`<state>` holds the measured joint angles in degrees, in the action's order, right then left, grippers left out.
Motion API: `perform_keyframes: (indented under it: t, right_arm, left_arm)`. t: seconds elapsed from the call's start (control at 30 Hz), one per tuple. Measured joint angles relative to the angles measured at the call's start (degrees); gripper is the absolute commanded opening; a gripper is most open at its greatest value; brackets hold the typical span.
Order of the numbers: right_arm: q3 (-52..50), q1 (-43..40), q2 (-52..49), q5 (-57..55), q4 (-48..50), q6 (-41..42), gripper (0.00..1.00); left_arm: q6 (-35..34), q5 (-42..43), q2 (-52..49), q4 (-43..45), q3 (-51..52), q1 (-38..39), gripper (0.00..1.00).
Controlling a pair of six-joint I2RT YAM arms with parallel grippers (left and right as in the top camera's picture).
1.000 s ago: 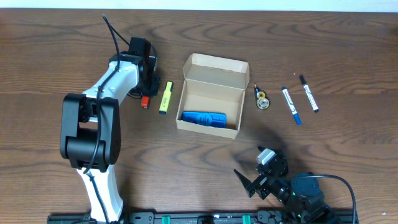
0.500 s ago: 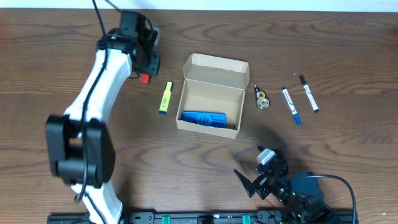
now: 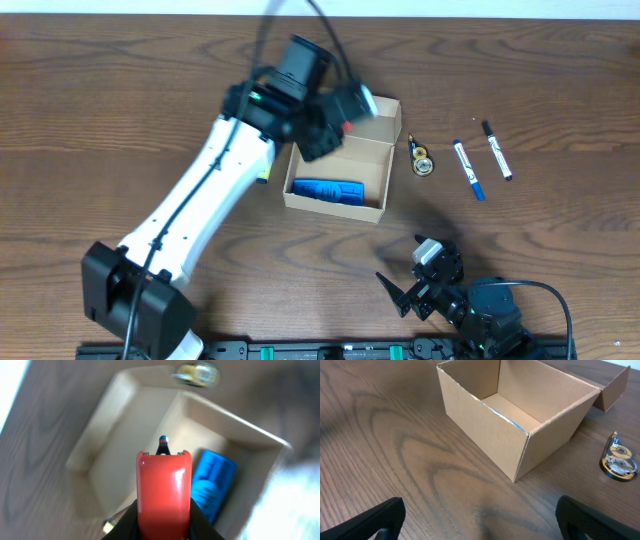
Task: Pack container
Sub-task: 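Carry the red stapler into the box beside the duster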
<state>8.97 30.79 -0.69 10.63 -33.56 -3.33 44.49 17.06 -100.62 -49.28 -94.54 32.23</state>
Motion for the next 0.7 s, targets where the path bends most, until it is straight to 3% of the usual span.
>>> perform_keyframes:
  t: [0.13, 0.33, 0.7]
  right_arm:
    - [0.00, 0.00, 0.00, 0.00, 0.02, 0.00, 0.99]
    - [0.00, 0.00, 0.00, 0.00, 0.00, 0.00, 0.99]
    - [0.00, 0.00, 0.00, 0.00, 0.00, 0.00, 0.99]
  left_arm:
    - [12.83, 0.70, -1.14, -5.46, 0.00, 2.58, 0.06]
    - [24.57, 0.55, -6.75, -7.28, 0.00, 2.32, 0.06]
    - [31.21, -4.92, -15.45, -1.64, 0.00, 2.05, 0.06]
